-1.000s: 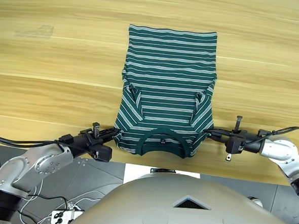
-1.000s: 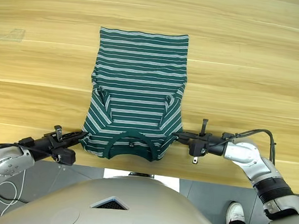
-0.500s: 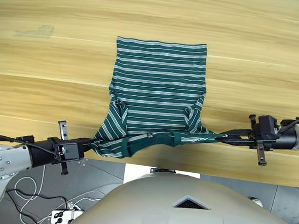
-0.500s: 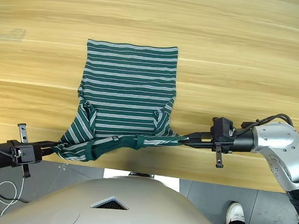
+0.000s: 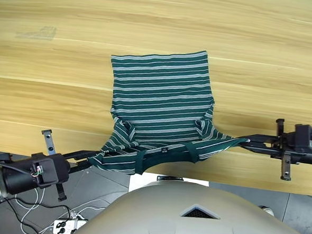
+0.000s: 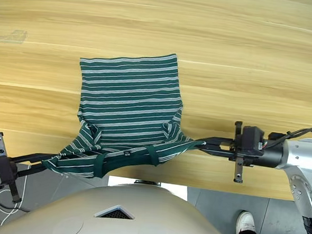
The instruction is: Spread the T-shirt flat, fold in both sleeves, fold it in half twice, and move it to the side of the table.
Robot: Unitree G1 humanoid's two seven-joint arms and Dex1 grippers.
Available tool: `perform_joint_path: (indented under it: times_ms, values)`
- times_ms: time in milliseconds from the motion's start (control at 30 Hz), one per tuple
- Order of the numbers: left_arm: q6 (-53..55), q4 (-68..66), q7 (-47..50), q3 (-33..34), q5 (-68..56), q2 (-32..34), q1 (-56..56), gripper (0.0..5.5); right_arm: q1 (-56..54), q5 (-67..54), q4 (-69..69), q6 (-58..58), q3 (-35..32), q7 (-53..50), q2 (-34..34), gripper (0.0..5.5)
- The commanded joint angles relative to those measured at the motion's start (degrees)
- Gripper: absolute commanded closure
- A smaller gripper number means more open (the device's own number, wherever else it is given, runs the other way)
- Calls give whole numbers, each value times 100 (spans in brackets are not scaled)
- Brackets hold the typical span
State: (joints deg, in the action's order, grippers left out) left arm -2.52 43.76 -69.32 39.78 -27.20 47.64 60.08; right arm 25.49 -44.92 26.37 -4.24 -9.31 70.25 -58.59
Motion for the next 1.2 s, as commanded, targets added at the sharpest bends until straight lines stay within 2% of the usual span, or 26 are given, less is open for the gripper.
perform_joint_path:
  times_ms: [33,133,233,333,467,600,700,833,967,1067,1200]
  values:
    - [83,191,-280,238,-77,-129,181,548,166,-247,308,-169,-569,112,137,550]
    - [203,250,-408,388,-232,-120,86,548,110,-241,352,-285,-720,149,227,550]
    - [471,293,-440,414,-625,-10,-147,548,-296,-91,262,-398,-559,161,230,550]
    - [912,24,-99,30,-747,513,-1166,548,-1569,133,-229,-665,-52,-155,456,550]
    - [1149,-1078,954,-1507,271,806,-3520,548,-3441,1120,-1369,-603,957,-423,1168,550]
    - [930,-2737,1711,-3097,1788,485,-5927,548,-4722,2153,-2873,-42,1583,-582,1925,550]
    - [762,-3802,1792,-3937,2355,93,-6945,548,-5392,2791,-3928,393,1913,-709,2435,550]
    - [239,-5075,2029,-4641,2938,-472,-7547,548,-5939,4035,-5630,1188,2420,-1570,3120,550]
    - [-301,-6056,2212,-5055,3345,-784,-7619,548,-6053,4785,-6717,1726,2641,-2259,3442,550]
    - [-558,-6240,2258,-5024,3287,-883,-7506,548,-6025,5057,-7188,2039,2676,-2524,3549,550]
    - [-627,-6387,2465,-4655,3032,-922,-7510,548,-6069,5146,-7648,2373,2468,-3012,3655,550]
